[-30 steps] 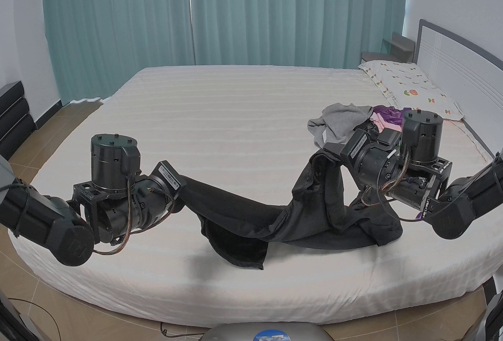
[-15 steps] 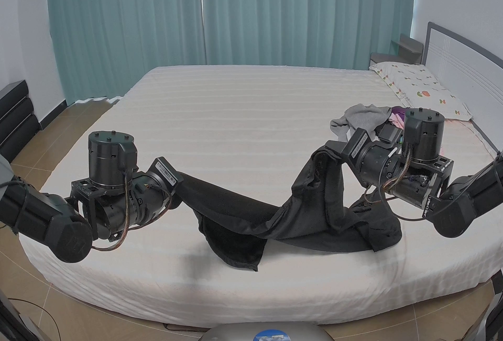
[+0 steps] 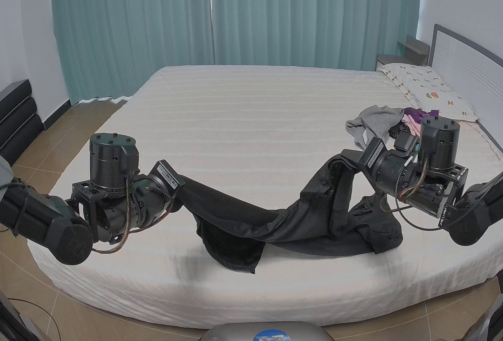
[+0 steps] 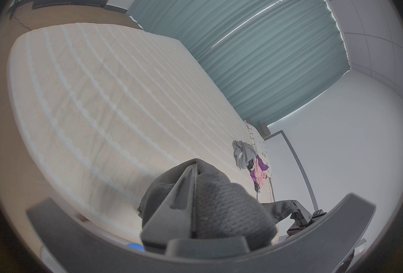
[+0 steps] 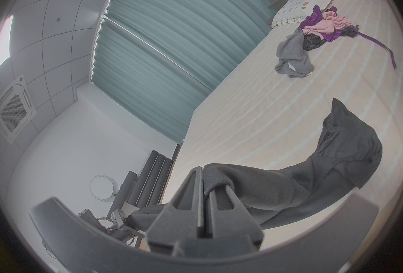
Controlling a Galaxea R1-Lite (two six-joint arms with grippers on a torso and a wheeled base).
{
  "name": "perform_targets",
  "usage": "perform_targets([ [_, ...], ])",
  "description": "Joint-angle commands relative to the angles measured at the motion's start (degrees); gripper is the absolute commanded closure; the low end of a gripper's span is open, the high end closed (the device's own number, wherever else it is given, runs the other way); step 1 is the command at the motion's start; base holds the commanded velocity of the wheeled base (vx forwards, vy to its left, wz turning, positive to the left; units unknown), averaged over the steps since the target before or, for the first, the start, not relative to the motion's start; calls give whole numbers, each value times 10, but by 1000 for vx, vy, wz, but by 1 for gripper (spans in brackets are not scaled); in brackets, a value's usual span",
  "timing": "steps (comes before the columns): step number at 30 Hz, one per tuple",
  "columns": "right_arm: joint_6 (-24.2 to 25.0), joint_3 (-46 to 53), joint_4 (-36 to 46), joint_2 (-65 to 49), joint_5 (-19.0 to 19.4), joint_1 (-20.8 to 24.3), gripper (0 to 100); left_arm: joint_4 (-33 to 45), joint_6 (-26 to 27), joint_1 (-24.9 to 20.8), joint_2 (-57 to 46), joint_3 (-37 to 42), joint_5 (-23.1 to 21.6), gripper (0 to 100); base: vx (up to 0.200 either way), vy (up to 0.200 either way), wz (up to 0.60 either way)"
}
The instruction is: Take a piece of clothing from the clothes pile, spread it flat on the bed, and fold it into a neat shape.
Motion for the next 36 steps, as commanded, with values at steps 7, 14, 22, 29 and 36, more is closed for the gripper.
perform_targets([
  [7, -1, 81, 5, -137, -3, 0, 100, 3, 0, -39, -52, 46, 4, 100, -200, 0, 0],
  [14, -2, 103, 42, -259, -23, 1, 100, 68, 4, -53, -150, 48, 5, 100, -114, 0, 0],
  [22, -87, 37, 104, -377, -41, -10, 100, 145, 40, -55, -229, -10, 6, 100, 0, 0, 0],
  [29, -88, -112, 134, -283, -22, -86, 100, 190, 44, -42, -180, -131, 5, 100, 0, 0, 0],
  [36, -91, -242, 136, -139, -29, -103, 100, 191, 44, -31, -76, -231, 3, 100, 0, 0, 0],
])
